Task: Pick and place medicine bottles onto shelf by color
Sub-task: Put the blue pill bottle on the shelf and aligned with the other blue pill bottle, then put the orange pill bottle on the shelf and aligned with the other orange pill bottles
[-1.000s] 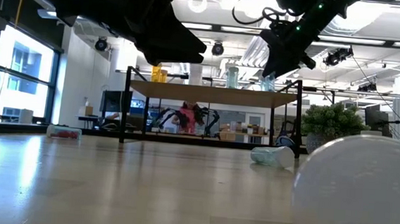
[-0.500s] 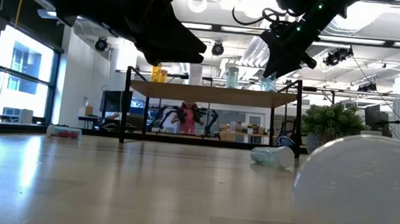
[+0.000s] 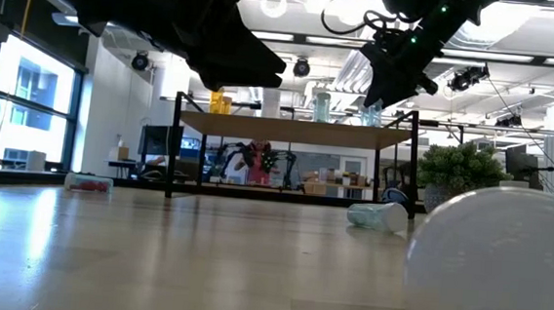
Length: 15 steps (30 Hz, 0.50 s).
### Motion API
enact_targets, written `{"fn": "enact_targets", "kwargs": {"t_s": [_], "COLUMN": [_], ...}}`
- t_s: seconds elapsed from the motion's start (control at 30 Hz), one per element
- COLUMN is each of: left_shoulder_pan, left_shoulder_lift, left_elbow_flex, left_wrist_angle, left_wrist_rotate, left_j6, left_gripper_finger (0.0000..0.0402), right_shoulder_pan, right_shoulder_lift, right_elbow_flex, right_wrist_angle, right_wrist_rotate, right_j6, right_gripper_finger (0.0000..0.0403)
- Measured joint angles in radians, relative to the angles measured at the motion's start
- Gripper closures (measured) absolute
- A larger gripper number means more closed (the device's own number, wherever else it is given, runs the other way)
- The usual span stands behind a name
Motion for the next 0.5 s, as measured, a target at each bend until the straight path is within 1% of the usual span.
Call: {"fn": "enact_targets", "kwargs": {"t_s": [0.23, 0.43, 0.5], "left_shoulder_pan": [0.0, 0.0, 0.0], "left_shoulder_lift": [0.0, 0.0, 0.0], "left_elbow_flex": [0.0, 0.0, 0.0], "left_wrist_angle": [0.0, -0.004, -0.005], "left_wrist_rotate": [0.0, 0.0, -0.001], "left_j6": [0.0, 0.0, 0.0], "left_gripper_finger": [0.0178, 0.0178, 0.0178], "right_shoulder_pan": [0.0, 0.0, 0.0], "right_shoulder_lift": [-0.039, -0.123, -0.153], "right_elbow_flex": [0.0, 0.0, 0.0], "right_wrist_angle": [0.001, -0.018, -0.055], "right_wrist_rotate": [0.0, 0.0, -0.025], "right_j6": [-0.04, -0.047, -0.039], "right_gripper_finger": [0.0256, 0.0256, 0.0256]}}
